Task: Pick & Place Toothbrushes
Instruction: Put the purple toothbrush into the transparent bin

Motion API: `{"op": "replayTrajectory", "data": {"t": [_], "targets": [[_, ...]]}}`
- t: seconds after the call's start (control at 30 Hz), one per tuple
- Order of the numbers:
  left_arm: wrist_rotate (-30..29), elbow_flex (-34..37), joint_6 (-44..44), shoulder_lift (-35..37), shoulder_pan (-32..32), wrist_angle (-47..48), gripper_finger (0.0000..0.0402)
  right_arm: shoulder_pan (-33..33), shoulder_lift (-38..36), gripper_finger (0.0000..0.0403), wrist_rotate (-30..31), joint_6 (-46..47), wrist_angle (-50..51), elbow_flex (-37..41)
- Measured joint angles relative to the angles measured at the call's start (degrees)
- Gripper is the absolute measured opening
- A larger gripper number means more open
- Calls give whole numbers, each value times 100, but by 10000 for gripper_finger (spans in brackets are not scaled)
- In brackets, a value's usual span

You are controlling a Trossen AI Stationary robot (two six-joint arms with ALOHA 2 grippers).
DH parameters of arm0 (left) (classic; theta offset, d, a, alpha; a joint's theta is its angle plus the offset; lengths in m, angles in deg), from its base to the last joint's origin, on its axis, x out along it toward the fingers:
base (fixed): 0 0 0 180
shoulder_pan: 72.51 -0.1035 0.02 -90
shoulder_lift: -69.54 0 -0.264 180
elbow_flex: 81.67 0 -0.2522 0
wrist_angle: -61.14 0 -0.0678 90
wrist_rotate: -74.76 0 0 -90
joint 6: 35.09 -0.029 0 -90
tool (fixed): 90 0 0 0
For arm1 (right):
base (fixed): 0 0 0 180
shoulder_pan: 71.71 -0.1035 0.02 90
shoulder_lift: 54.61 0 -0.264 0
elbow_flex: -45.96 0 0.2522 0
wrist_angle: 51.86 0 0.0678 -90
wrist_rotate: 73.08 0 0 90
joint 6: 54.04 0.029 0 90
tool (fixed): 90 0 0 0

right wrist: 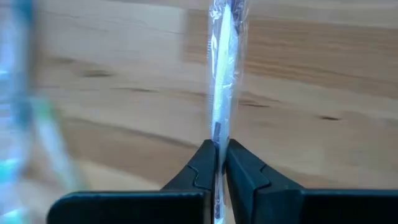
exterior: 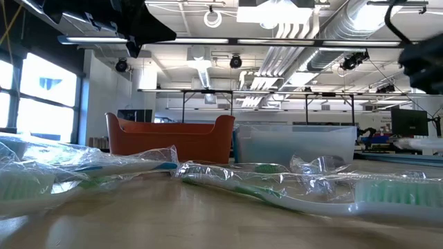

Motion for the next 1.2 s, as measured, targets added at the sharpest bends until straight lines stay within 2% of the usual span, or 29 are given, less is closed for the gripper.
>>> {"op": "replayTrajectory", "data": {"t": [0.23, 0.37, 0.57, 0.67, 1.0, 1.2], "targets": [[-24, 0, 0, 0, 0, 2, 0, 5, -804, 11, 888, -867, 21, -206], [-24, 0, 0, 0, 0, 5, 0, 35, -1066, 10, 1701, -1510, 33, -392], [-22, 0, 0, 0, -2, 0, 0, 512, -1134, 10, 2837, -2871, -17, -636], [-20, 0, 0, 0, 0, -24, 0, 929, -1134, 10, 3178, -3817, -478, -654], [-17, 0, 171, 0, 0, -38, 0, 2420, -1056, 10, 3173, -7037, -2259, -658], [-14, 0, 318, 0, 0, -33, 0, 2946, -753, 10, 2807, -8087, -2560, -660]]}}
